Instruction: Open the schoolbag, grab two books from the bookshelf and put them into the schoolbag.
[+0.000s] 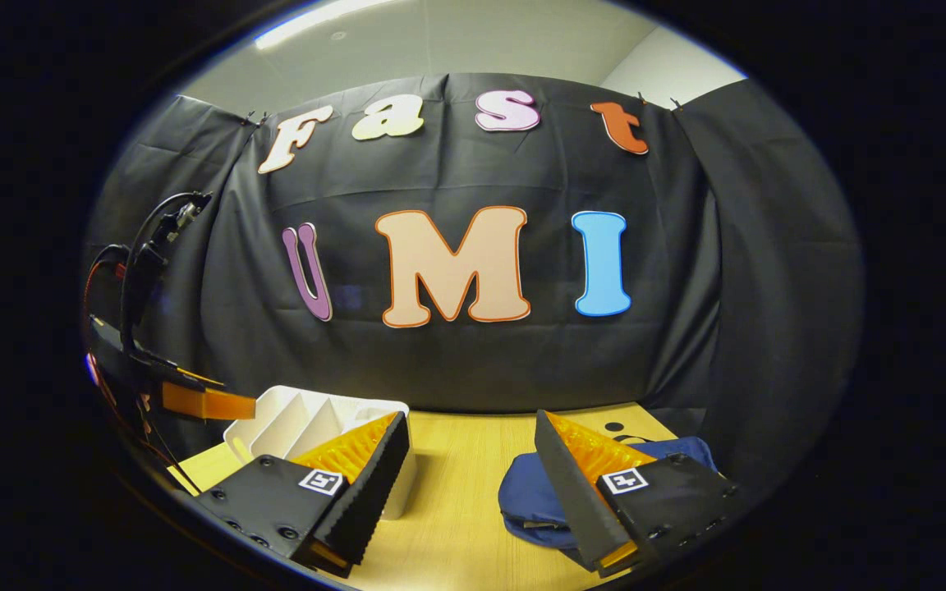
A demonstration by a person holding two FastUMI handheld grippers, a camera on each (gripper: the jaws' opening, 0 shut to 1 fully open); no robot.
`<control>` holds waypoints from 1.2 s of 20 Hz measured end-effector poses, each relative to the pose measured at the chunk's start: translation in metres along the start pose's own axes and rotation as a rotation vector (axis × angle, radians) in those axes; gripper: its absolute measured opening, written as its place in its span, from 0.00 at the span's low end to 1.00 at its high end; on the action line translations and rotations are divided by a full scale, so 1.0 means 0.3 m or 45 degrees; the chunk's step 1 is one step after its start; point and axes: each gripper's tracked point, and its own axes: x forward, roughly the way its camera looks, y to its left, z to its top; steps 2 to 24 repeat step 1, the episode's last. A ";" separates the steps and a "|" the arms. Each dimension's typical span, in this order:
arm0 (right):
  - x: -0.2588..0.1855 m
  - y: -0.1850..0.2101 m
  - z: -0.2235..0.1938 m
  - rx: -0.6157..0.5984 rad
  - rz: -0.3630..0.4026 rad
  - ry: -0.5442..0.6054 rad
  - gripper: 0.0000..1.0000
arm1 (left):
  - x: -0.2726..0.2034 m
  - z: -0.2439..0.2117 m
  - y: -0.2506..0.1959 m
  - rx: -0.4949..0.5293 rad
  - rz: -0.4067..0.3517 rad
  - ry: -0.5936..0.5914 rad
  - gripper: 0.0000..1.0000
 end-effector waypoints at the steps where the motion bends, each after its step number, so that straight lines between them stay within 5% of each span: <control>1: -0.003 0.009 0.000 -0.004 -0.004 -0.005 0.97 | -0.006 0.001 0.007 0.003 -0.006 -0.002 0.86; 24: -0.003 0.009 0.000 -0.004 -0.004 -0.005 0.97 | -0.006 0.001 0.007 0.003 -0.006 -0.002 0.86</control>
